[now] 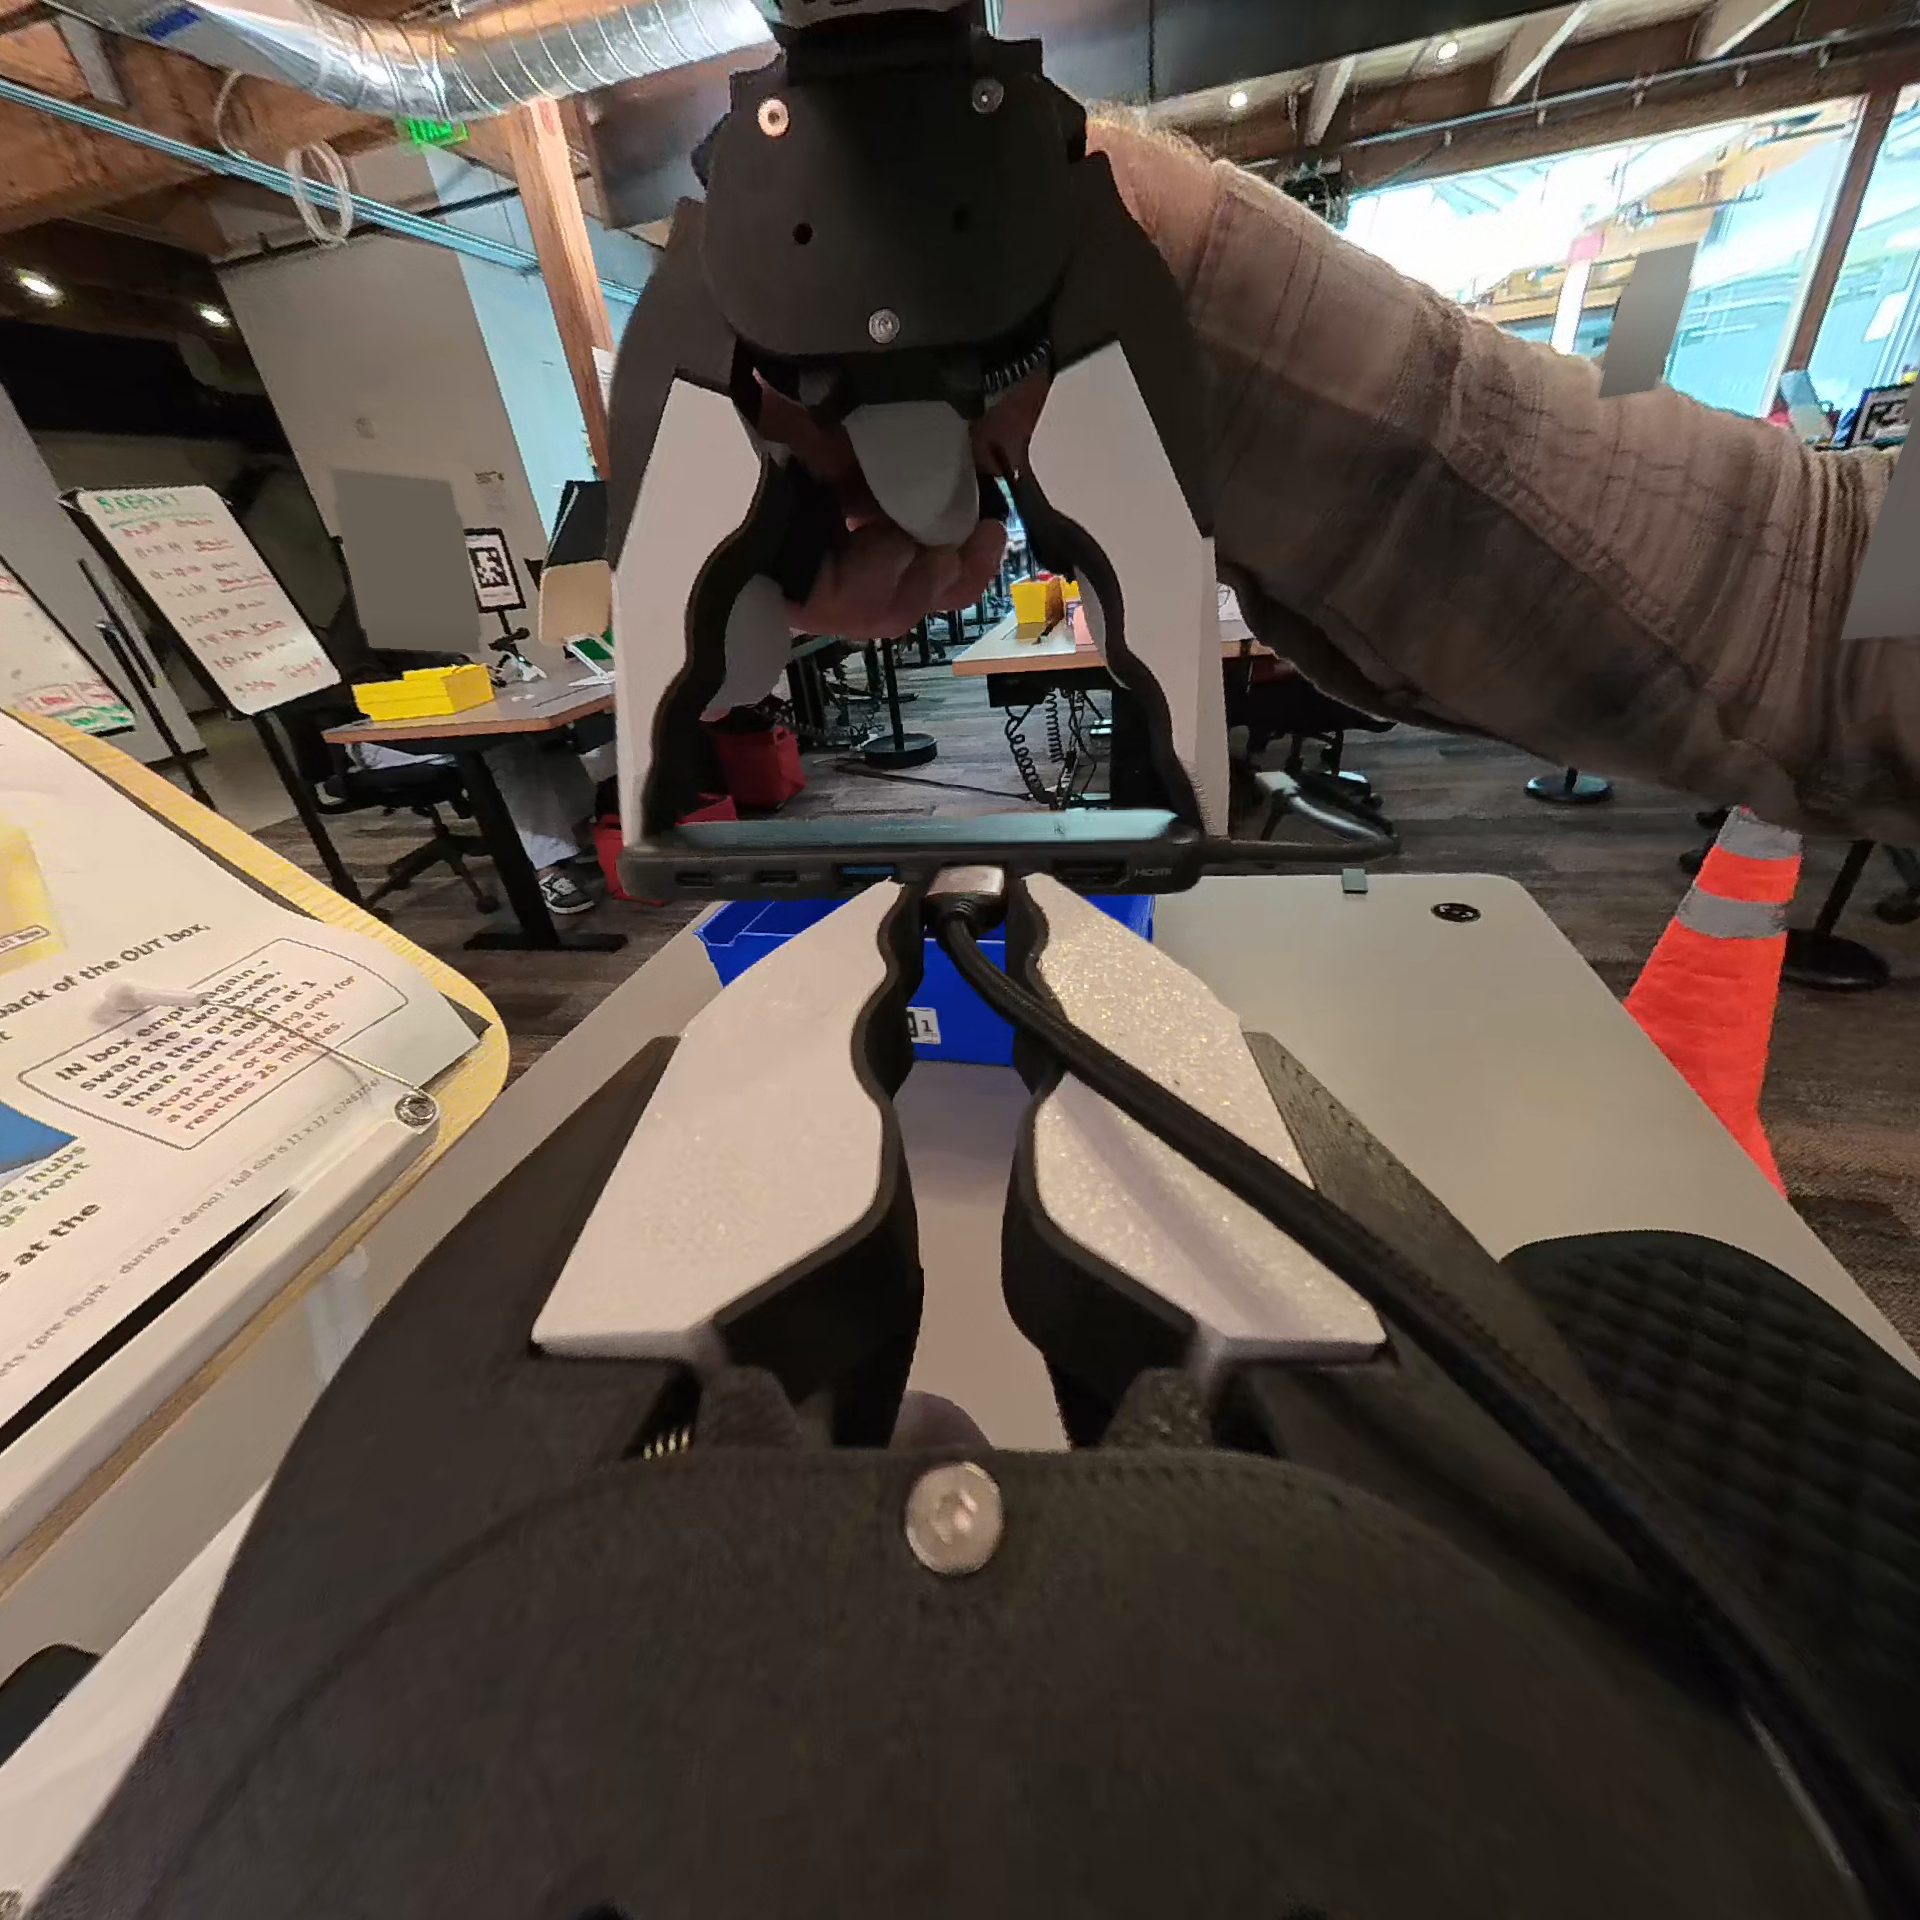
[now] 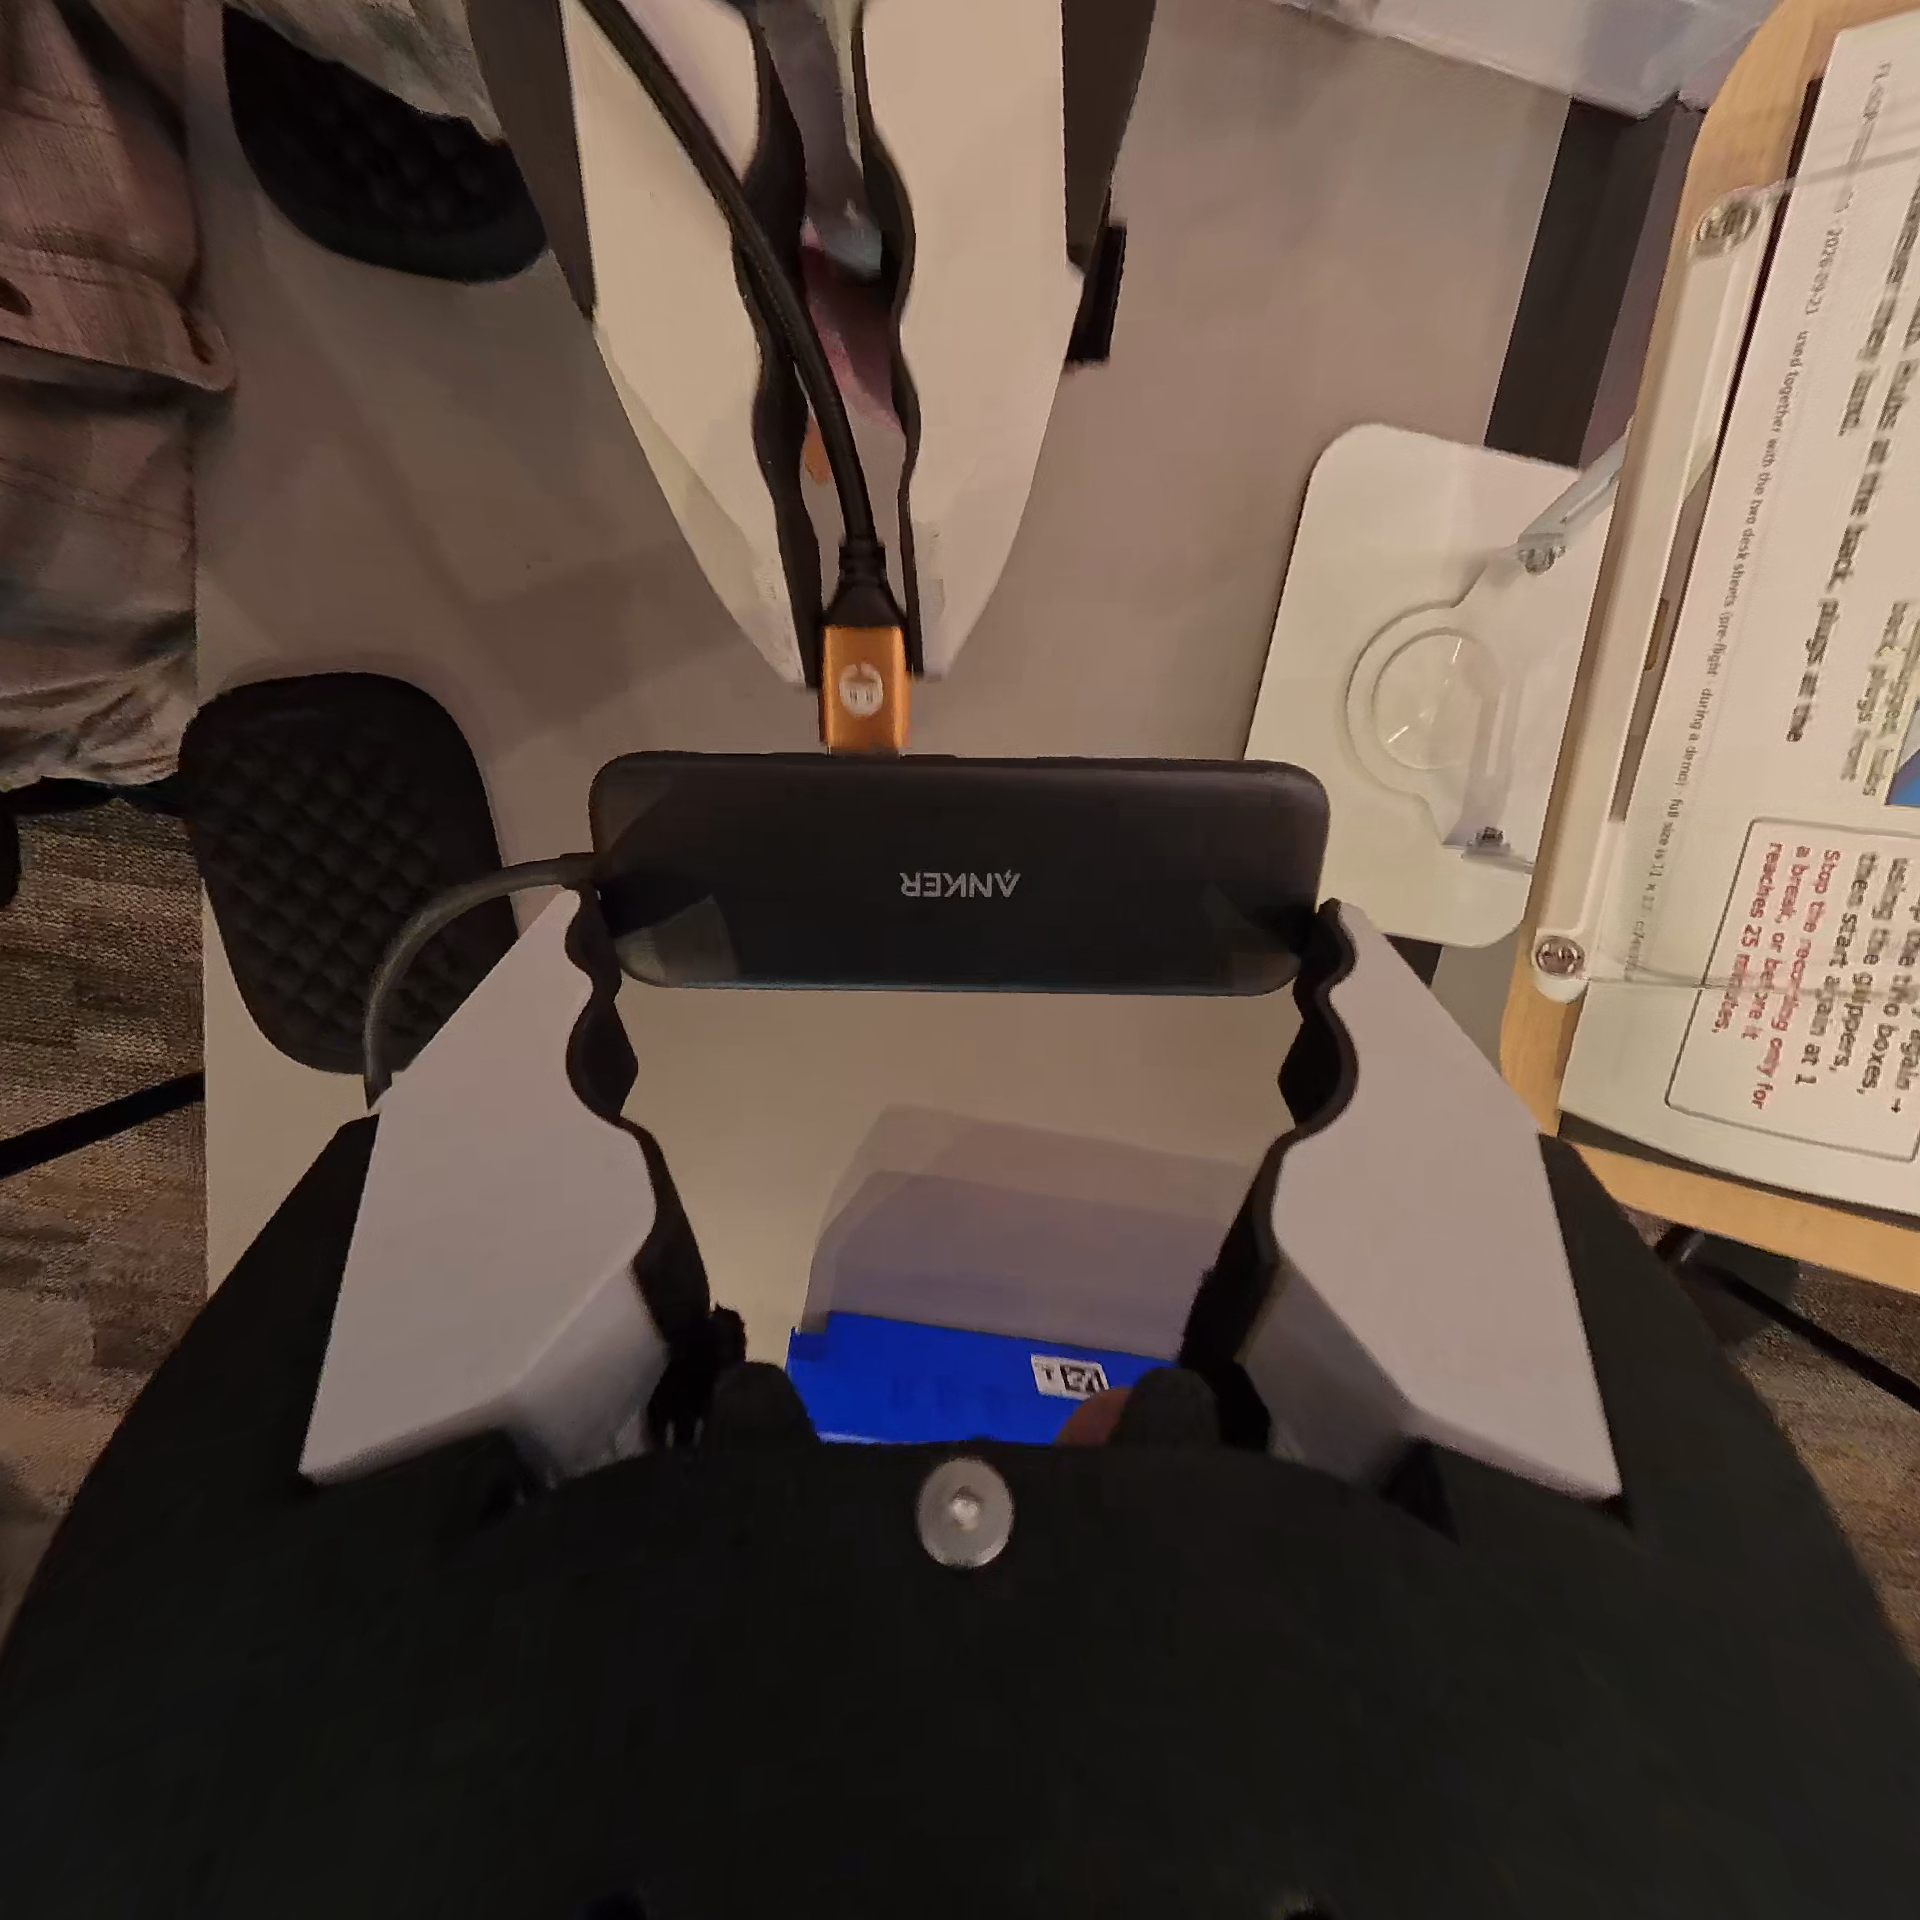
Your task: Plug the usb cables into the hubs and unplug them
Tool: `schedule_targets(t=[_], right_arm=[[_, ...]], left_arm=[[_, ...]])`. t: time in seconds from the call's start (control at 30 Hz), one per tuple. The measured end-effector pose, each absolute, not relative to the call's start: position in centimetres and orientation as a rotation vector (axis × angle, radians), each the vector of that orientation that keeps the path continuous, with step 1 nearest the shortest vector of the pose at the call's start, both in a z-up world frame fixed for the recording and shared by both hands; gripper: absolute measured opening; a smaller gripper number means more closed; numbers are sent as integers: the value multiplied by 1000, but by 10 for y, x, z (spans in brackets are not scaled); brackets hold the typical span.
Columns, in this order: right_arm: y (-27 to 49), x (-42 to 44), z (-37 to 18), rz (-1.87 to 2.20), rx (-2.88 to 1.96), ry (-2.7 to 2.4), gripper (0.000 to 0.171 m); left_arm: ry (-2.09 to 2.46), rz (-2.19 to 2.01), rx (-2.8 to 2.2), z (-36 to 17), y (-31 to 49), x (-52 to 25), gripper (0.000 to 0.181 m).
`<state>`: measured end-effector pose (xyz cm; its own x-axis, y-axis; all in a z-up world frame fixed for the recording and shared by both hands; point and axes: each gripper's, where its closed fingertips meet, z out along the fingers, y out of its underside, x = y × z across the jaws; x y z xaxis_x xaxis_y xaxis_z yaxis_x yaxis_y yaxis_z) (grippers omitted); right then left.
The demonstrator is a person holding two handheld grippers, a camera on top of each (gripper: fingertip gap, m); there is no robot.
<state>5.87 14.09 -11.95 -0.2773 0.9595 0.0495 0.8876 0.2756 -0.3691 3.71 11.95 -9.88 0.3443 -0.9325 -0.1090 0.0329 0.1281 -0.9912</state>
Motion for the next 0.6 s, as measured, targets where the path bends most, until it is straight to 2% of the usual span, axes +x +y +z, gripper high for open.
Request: schedule_targets(t=[0.4, 0.6], right_arm=[[140, 59, -119, 375, -1721, -2280, 128], [138, 61, -114, 403, -1706, -2235, 128]], left_arm=[[929, -939, -1224, -96, 120, 40, 15], [939, -941, -1198, -87, 119, 24, 34]])
